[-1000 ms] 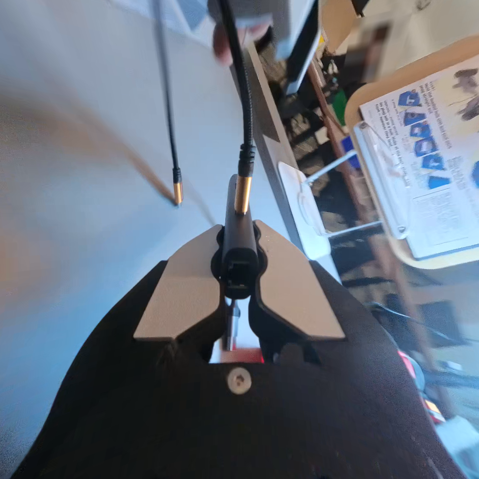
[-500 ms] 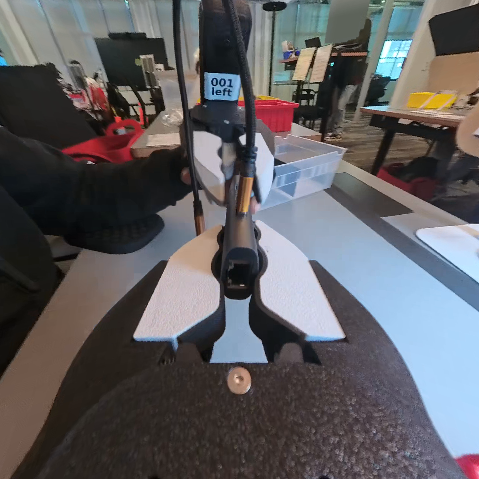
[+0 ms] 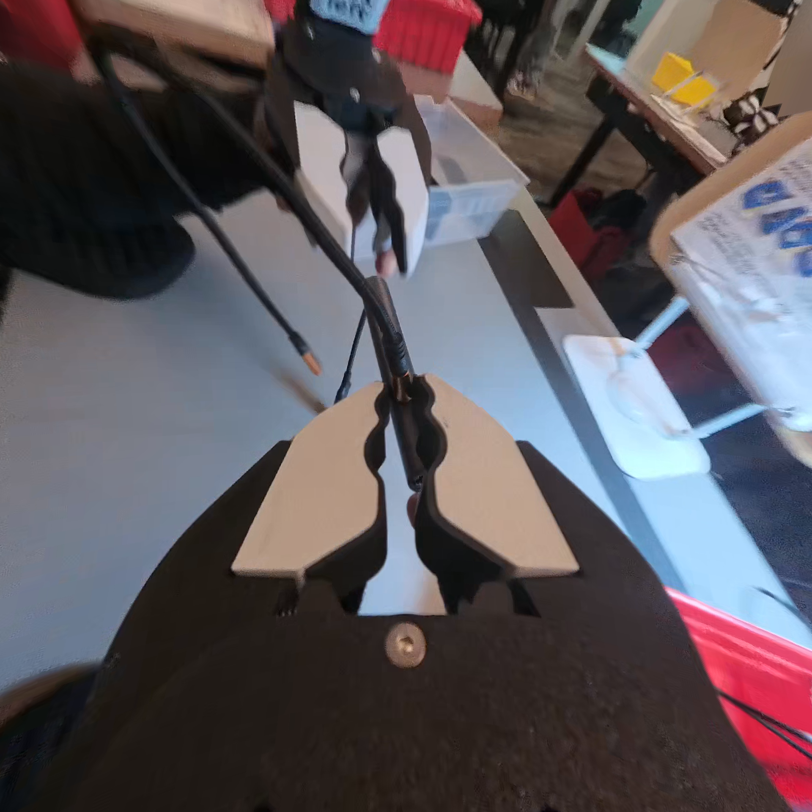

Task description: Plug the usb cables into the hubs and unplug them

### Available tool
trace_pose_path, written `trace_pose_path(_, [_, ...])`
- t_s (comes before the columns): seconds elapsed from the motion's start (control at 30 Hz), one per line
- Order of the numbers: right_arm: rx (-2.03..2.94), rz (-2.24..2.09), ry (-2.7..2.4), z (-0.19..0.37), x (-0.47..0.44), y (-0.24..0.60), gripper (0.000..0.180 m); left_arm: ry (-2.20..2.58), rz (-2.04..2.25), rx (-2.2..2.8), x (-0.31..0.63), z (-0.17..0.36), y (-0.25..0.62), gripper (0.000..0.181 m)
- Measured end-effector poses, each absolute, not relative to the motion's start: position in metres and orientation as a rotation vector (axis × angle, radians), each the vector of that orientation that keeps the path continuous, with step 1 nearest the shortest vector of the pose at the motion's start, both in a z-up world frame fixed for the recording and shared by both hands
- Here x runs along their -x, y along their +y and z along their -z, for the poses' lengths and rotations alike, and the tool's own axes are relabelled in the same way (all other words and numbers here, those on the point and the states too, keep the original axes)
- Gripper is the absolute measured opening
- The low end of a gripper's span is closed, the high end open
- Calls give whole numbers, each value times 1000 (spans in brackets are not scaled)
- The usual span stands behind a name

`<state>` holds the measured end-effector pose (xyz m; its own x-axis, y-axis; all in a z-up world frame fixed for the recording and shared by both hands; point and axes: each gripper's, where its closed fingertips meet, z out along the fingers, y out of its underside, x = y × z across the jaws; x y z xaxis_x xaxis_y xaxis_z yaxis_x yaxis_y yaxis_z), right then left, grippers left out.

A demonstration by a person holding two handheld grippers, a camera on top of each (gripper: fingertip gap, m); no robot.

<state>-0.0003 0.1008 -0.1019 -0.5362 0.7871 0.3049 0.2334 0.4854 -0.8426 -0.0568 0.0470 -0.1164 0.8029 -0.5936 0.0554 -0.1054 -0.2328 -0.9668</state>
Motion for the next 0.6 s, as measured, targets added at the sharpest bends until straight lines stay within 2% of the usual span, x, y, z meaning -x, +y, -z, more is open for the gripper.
trace_pose_path(0.17, [958,-449,-1936,29,-17,223,10,303,367,1648,113,74,36,29])
trace_pose_path(0.3, [1172,-217,-1885,12,-28,317,9,308,307,1634,118,65,29,28])
trace_pose_path(0.43, [1422,-230,-1758,31,-26,382,8,346,255,1665,113,72,33,28])
trace_pose_path(0.6, [1811,-517,-1597,97,-8,417,8,350,258,1699,113,82,38,27])
